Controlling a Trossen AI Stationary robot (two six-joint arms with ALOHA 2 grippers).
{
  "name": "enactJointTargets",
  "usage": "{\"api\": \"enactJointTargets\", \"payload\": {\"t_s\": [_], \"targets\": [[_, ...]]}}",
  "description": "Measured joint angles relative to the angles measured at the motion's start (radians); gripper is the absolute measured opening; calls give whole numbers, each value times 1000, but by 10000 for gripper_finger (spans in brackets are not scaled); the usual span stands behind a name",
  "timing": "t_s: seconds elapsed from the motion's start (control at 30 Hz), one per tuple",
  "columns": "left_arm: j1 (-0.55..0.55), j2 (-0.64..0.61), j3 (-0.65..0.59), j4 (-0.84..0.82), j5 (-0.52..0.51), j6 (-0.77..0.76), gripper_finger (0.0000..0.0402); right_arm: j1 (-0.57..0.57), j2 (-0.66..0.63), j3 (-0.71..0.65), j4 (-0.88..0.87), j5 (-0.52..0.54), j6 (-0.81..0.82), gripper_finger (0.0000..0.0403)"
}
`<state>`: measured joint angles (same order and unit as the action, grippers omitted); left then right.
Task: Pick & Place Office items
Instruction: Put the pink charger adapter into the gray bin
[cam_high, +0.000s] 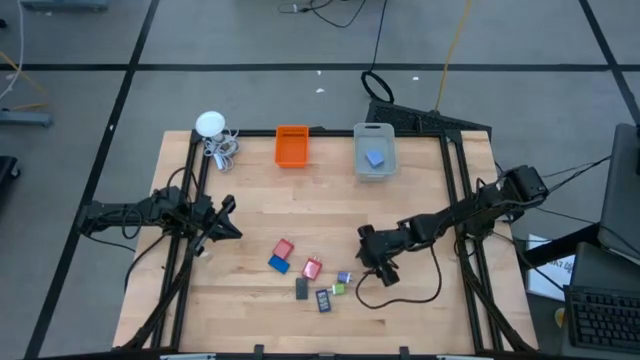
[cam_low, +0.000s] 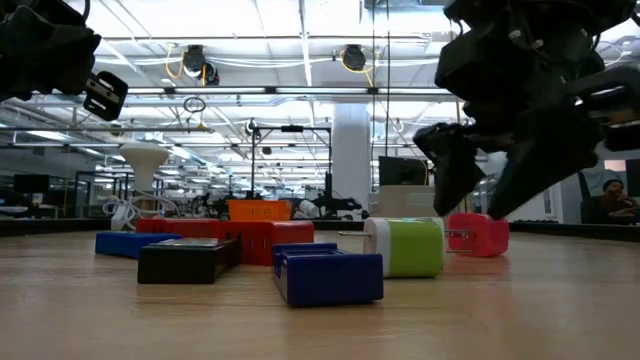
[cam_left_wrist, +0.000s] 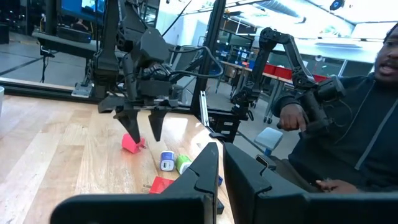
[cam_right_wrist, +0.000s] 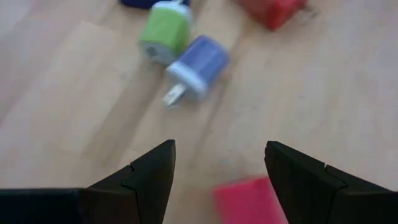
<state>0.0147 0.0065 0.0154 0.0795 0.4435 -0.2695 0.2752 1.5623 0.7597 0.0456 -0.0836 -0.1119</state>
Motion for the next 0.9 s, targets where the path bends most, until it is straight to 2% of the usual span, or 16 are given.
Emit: {"api": "enactJointTargets", "payload": {"t_s": [0.2,0.4,0.6,0.9], "targets": [[0,0,0,0,0,0,24,17,-22,0,-23,122,-122,244],[0,0,0,0,0,0,24,35,-104,18,-96,213,-52,277],[0,0,0,0,0,0,24,34,-144,19,-191,214,-31,298],[0,0,0,0,0,0,24,34,-101,19,-201,213,-28,289]]}}
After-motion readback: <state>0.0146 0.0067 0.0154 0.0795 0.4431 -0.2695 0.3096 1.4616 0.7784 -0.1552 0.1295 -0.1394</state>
